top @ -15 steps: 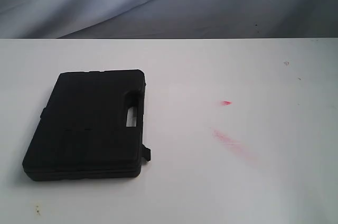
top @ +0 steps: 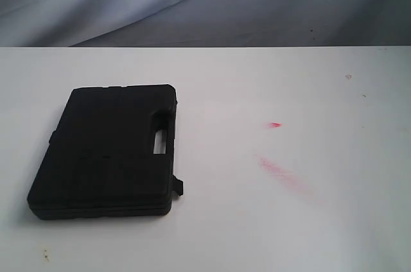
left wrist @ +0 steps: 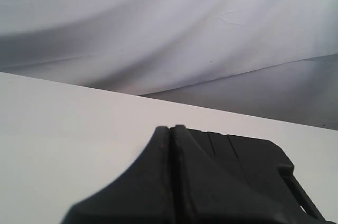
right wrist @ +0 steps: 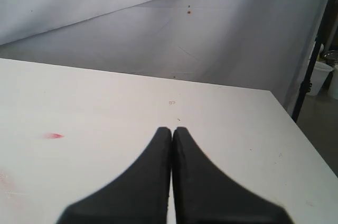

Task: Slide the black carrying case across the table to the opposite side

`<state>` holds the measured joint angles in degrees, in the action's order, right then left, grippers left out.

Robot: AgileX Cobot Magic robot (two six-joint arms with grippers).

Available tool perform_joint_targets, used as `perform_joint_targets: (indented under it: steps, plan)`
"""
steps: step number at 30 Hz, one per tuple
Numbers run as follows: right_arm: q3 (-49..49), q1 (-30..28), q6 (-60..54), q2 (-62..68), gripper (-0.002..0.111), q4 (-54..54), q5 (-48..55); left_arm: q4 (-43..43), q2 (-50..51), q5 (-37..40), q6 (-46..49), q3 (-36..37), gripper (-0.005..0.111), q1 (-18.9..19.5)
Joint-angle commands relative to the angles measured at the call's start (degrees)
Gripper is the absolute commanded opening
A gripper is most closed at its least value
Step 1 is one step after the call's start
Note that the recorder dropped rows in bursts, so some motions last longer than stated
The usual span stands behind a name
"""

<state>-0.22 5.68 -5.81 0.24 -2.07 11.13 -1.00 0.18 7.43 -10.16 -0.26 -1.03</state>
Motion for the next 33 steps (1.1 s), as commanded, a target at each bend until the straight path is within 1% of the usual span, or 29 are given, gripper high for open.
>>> perform_joint_targets:
  steps: [1,6,12,23,28,30,33]
  plan:
    - [0.2,-0.4,0.3,-0.2,0.000,0.2,0.0,-0.3,-0.2,0.1,-0.3,0.3,0.000,-0.3]
    - [0.2,-0.4,0.3,-0.2,0.000,0.2,0.0,-0.7,-0.2,0.1,-0.3,0.3,0.000,-0.3]
    - [0.2,-0.4,0.3,-0.2,0.000,0.2,0.0,-3.6,-0.2,-1.6,-0.3,0.3,0.000,-0.3]
    - [0.2,-0.4,0.3,-0.2,0.000,0.2,0.0,-1.7,-0.2,-2.4,1.2,0.3,0.000,-0.3]
    - [0.2,-0.4,0.3,-0.2,0.000,0.2,0.0,-1.7,-0.2,-7.0,1.2,0.3,0.000,-0.3]
    - [0.2,-0.4,0.3,-0.2,0.000,0.2,0.0,-1.7,-0.2,-10.4,1.2,0.3,0.000,-0.3]
    - [0.2,-0.4,0.3,-0.2,0.000,0.2,0.0,-1.7,-0.2,-17.5,0.9,0.3,0.000,-0.3]
